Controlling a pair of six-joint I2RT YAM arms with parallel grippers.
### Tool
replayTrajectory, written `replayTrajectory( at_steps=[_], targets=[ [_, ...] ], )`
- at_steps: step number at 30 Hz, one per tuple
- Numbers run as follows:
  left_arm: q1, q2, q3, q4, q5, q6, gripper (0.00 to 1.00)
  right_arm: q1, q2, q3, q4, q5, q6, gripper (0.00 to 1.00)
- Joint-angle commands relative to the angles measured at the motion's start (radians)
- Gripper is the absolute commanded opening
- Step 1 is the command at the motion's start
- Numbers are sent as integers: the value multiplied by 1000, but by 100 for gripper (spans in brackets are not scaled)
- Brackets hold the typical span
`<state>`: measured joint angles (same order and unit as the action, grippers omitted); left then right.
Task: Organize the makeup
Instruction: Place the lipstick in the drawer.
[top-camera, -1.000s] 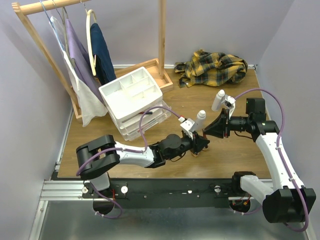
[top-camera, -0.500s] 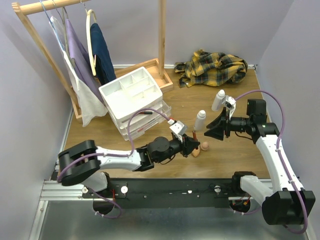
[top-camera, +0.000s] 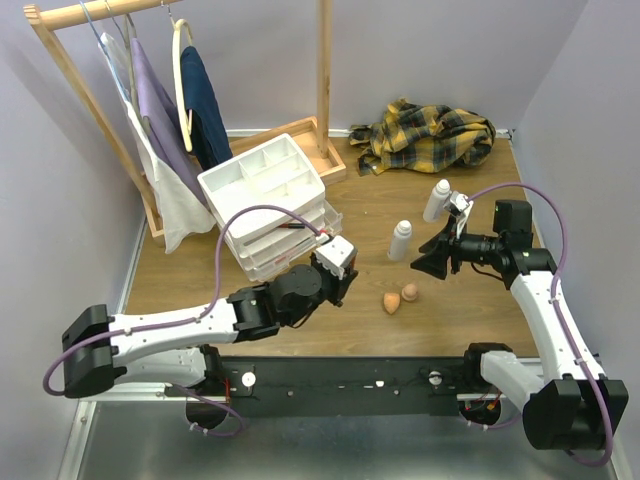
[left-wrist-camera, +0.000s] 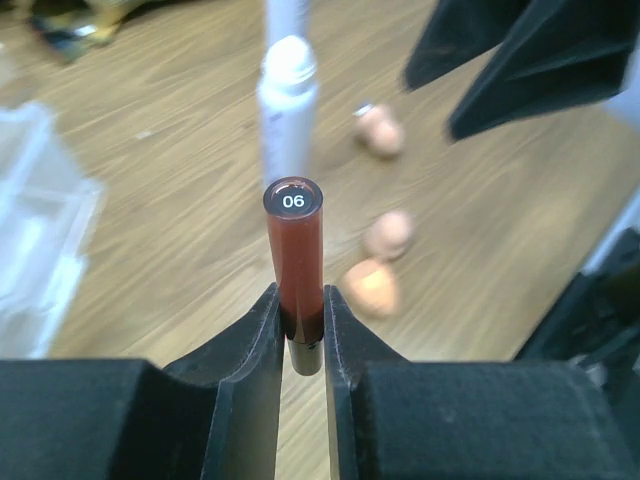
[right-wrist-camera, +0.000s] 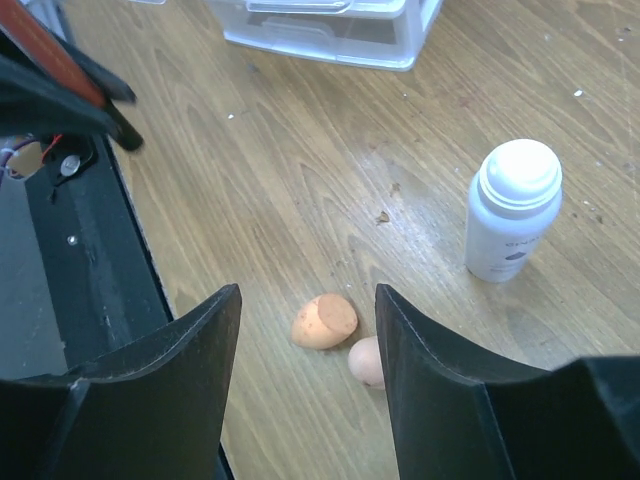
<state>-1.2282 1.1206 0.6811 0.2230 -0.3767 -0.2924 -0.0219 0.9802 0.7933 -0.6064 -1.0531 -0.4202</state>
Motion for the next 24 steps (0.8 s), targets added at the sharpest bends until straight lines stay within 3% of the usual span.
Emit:
replayTrajectory(
  at_steps=[1,12,24],
  targets=[
    [6,-96,81,-339,-187,99,0,-10,-2,-6,20,41,-14,64],
    [56,-177,232,-600,-382,168,0,-15,-8,-9,22,41,-15,64],
    [182,-76,287,-608,-558,246,0,-15,-18,-11,16,31,-20,64]
  ],
)
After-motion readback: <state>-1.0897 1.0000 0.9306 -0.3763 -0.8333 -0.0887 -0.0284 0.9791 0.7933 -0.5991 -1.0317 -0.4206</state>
